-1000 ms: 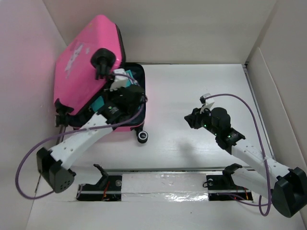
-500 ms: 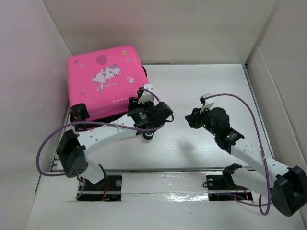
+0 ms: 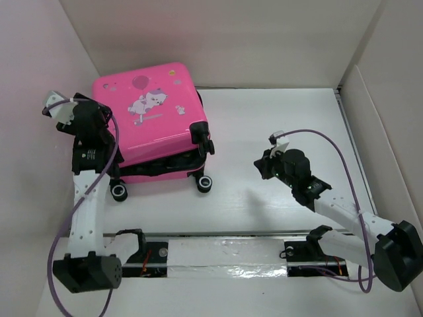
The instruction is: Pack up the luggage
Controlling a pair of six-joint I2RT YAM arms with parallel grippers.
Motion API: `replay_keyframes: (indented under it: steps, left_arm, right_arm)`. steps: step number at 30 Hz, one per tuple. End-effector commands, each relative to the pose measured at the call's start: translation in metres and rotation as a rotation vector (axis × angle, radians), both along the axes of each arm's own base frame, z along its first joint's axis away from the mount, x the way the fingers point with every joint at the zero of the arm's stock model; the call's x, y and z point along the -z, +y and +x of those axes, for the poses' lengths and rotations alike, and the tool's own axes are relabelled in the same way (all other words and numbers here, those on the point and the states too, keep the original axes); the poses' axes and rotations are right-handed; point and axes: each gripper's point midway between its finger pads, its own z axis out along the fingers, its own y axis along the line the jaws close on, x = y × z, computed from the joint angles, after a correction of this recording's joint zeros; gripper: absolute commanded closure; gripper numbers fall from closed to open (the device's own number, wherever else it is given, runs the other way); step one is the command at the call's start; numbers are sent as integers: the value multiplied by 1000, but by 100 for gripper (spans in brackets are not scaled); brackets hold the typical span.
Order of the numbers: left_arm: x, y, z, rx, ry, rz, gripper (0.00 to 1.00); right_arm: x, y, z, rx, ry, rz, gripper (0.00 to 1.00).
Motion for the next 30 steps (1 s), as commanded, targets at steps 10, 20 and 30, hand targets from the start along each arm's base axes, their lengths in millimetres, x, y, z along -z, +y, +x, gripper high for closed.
replay_keyframes:
  steps: [10,20,30]
  left_arm:
    - [104,98,28,-152,328,-63,45]
    - [229,36,47,94,560,-220,43]
    - [240,-164,25,448,352,-301,44]
  right_arm:
    - [-38,5,9,11,-119,35,97]
    - [-55,-3,2,30,-161,67,96]
    - [-68,-33,1,173,-195,67,95]
